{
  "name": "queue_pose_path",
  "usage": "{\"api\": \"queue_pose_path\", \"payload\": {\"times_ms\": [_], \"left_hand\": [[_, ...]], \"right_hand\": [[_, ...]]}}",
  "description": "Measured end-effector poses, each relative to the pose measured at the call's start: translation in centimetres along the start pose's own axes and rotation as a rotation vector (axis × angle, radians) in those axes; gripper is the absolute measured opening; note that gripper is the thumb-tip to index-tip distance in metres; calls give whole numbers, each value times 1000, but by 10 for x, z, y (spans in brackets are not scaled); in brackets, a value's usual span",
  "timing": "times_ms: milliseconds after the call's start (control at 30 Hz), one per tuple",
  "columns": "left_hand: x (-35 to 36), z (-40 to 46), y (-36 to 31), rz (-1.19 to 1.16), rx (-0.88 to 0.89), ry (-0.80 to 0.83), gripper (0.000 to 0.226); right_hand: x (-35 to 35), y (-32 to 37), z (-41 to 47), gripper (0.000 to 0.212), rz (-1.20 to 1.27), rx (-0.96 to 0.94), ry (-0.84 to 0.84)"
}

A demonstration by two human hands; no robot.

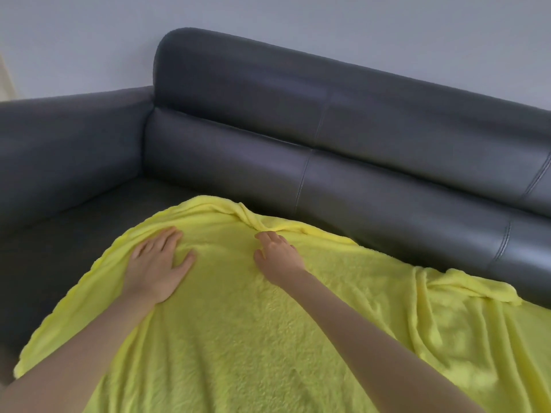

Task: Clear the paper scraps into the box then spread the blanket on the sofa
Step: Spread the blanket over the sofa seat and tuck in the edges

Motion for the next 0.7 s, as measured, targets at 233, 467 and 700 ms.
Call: {"api": "queue_pose_path", "payload": {"times_ms": [233,467,700], "left_hand": [[1,42,49,-146,2,134,71],[2,78,108,-143,151,174,55],[10,107,123,-127,227,239,55]], "right_hand": [[17,39,37,47,7,44,34],[34,83,64,51,-37,111,116],[34,85,75,50,-73,256,178]]}}
Point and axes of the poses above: each hand's wrist, its own z-axis towards the middle knuckle, its own x-axis out of the palm, y = z × x, the point moved 3 cm from there along z, towards the middle knuckle, and after that the axes turned 12 degrees about -y, right-handed, at the moved point
